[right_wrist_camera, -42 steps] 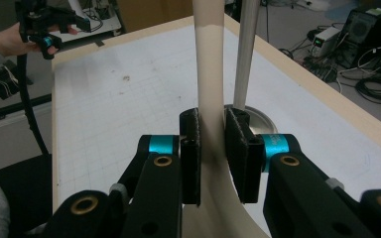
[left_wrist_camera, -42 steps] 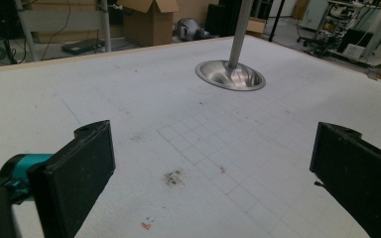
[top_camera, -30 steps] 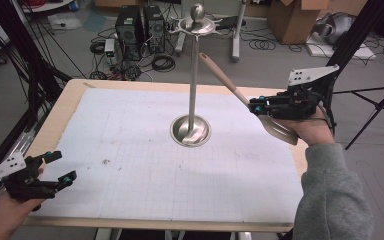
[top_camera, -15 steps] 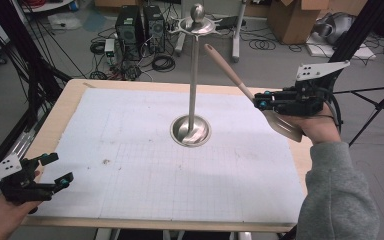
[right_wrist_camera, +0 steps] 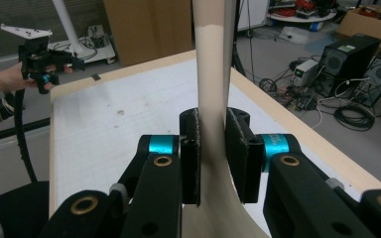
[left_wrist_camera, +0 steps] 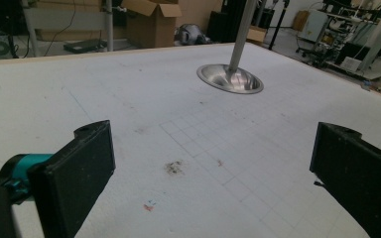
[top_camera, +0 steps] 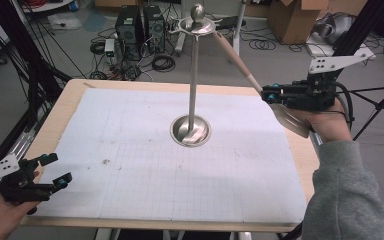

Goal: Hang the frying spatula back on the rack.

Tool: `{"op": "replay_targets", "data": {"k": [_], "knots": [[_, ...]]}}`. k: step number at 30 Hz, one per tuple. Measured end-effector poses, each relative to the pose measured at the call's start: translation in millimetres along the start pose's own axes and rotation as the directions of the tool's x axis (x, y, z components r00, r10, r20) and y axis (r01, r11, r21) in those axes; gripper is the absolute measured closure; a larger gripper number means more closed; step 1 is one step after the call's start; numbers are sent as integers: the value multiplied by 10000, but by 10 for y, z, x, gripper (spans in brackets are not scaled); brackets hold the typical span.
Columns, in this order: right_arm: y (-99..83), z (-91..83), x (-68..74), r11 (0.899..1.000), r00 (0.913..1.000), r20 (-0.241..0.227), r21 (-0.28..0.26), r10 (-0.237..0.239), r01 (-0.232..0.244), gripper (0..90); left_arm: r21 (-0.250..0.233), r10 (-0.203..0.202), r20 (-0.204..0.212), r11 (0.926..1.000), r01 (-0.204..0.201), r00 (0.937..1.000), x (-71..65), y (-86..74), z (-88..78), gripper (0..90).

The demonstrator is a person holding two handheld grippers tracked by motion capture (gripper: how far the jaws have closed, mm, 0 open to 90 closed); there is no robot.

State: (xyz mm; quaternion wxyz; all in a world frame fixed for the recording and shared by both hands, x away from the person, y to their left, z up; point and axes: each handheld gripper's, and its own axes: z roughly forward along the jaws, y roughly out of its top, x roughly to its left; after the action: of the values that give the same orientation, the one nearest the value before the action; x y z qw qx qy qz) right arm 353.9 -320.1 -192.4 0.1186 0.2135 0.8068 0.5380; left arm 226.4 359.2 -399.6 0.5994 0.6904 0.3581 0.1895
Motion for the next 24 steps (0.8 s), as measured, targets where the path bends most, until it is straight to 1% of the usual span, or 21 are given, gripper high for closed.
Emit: {"op": "replay_targets", "data": {"k": [6, 11, 12, 14, 15, 16, 20, 22, 24], "knots": [[40, -55, -9, 10000, 10000, 72, 42, -24, 24, 773, -9, 6, 3, 10000, -6, 10000, -5, 2, -6, 41], [31, -120, -45, 9998, 9997, 186, -77, 181, -180, 773, -36, 27, -8, 10000, -27, 10000, -7, 4, -18, 41], [27, -129, -49, 9997, 9994, 217, -33, 257, -256, 774, -37, 18, -20, 10000, -18, 10000, -8, 3, -20, 41], [19, -135, -59, 9995, 9992, 254, 34, 305, -306, 773, -36, 14, -24, 10000, -14, 10000, -9, 3, -20, 41], [17, -133, -69, 9998, 9992, 343, 3, 222, -222, 773, -16, 31, -23, 10000, -31, 10000, -9, 2, -21, 41], [14, -137, -69, 9994, 9989, 333, 42, 332, -333, 773, -14, 26, -17, 10000, -26, 10000, -10, 2, -20, 41], [13, -137, -78, 9996, 9992, 283, -2, 287, -287, 773, -37, 20, -44, 10000, -20, 10000, -10, 2, -24, 41], [15, -123, -80, 9996, 9992, 298, 40, 274, -276, 773, -36, 7, -55, 10000, -7, 10000, -10, 0, -26, 41], [15, -111, -77, 9992, 9989, 265, 159, 374, -378, 773, -30, 18, -54, 10000, -18, 10000, -10, 0, -27, 41]]}}
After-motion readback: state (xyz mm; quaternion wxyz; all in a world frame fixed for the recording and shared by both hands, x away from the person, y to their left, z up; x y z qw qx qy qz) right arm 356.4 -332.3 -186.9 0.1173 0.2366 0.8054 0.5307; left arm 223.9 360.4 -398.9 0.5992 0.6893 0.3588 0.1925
